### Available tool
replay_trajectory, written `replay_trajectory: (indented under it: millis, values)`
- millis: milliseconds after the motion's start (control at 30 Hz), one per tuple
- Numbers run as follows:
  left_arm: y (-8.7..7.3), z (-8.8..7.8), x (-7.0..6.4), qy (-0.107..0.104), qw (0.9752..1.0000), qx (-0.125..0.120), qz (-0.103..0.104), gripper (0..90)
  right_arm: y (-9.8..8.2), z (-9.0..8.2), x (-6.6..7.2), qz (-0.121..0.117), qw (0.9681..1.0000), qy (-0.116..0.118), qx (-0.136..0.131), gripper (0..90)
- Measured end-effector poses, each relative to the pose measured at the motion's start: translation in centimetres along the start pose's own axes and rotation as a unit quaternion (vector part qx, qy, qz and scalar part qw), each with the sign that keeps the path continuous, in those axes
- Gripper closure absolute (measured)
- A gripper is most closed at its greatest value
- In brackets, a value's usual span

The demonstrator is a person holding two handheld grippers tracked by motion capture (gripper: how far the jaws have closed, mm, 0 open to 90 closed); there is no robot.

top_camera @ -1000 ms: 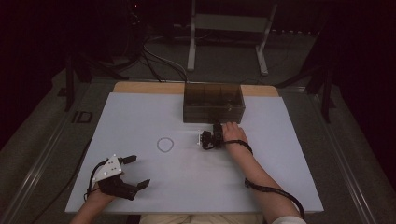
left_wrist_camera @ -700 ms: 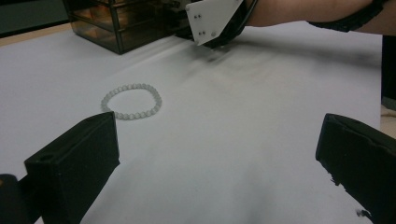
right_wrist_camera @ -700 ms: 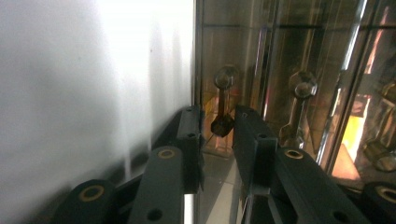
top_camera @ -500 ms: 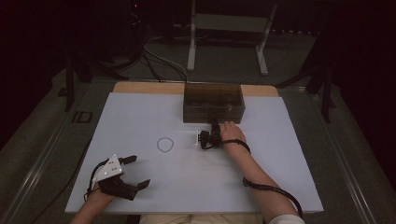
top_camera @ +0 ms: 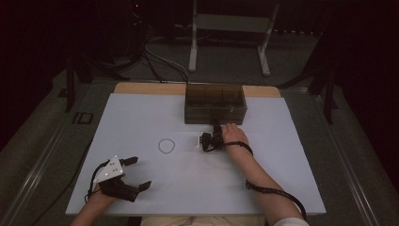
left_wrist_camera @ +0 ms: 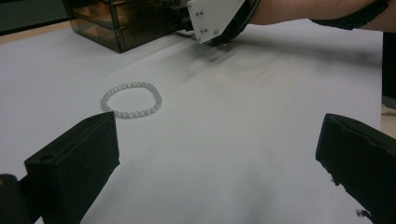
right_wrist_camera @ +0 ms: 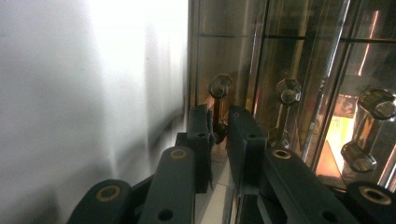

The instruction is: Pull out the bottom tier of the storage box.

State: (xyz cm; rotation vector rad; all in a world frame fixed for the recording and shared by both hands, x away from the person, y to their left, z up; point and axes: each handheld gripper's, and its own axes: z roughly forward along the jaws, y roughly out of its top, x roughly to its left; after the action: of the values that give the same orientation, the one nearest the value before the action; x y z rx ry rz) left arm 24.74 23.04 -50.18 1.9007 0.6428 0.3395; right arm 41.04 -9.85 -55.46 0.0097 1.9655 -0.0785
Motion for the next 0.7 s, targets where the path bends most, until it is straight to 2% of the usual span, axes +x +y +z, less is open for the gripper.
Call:
replay_trajectory:
  millis: [233,267,300,333,367,400,433,467,500,567,600,633,667,700]
  values:
    - [0.0,0.0,0.0,0.0,1.0,0.001,0.001,0.9,-0.1,-0.7,0.5,-0.002,1.0,0.0,-0.003,81.7]
    - [0.0,0.0,0.0,0.0,1.0,0.0,0.0,0.9,-0.2,-1.1,0.5,-0.002,1.0,-0.007,-0.004,88.4]
    - [0.0,0.0,0.0,0.0,1.0,0.0,0.0,0.9,-0.2,-1.1,0.5,-0.002,1.0,-0.007,-0.004,88.4]
    - [0.0,0.1,0.0,0.0,1.0,0.001,0.001,0.9,-0.3,-1.3,0.5,0.001,1.0,0.002,0.001,81.4]
    - [0.0,0.1,0.0,0.0,1.0,0.001,0.001,0.8,-0.3,-1.3,0.5,0.001,1.0,0.002,0.001,81.4]
    - [0.0,0.1,0.0,0.0,1.0,0.003,0.002,0.9,-0.5,-1.3,0.5,-0.002,1.0,0.007,0.0,77.1]
    - [0.0,0.1,0.0,0.0,1.0,0.003,0.002,0.9,-0.5,-1.3,0.5,-0.002,1.0,0.007,0.0,77.1]
    - [0.0,0.1,-0.1,0.0,1.0,0.003,0.003,0.9,-0.8,-1.4,0.5,-0.001,0.9999,0.015,-0.002,72.2]
    - [0.0,0.1,-0.1,0.0,1.0,0.003,0.003,0.9,-0.8,-1.4,0.5,-0.001,0.9999,0.015,-0.002,72.2]
    - [0.0,0.1,0.0,0.001,1.0,0.003,0.002,0.9,-1.3,-1.8,0.1,0.005,0.9997,0.021,-0.01,69.4]
    - [0.0,0.1,0.0,0.001,1.0,0.003,0.002,0.9,-2.0,-2.1,-0.5,0.019,0.9991,0.035,-0.018,66.3]
    - [0.0,0.1,0.0,0.001,1.0,0.003,0.002,0.8,-2.0,-2.1,-0.5,0.019,0.9991,0.035,-0.018,66.3]
    - [0.0,0.1,0.0,0.001,1.0,0.004,0.003,0.8,-2.8,-2.4,-1.2,0.029,0.9977,0.055,-0.027,60.8]
    - [0.0,0.1,0.0,0.001,1.0,0.004,0.003,0.9,-2.8,-2.4,-1.2,0.029,0.9977,0.055,-0.027,60.8]
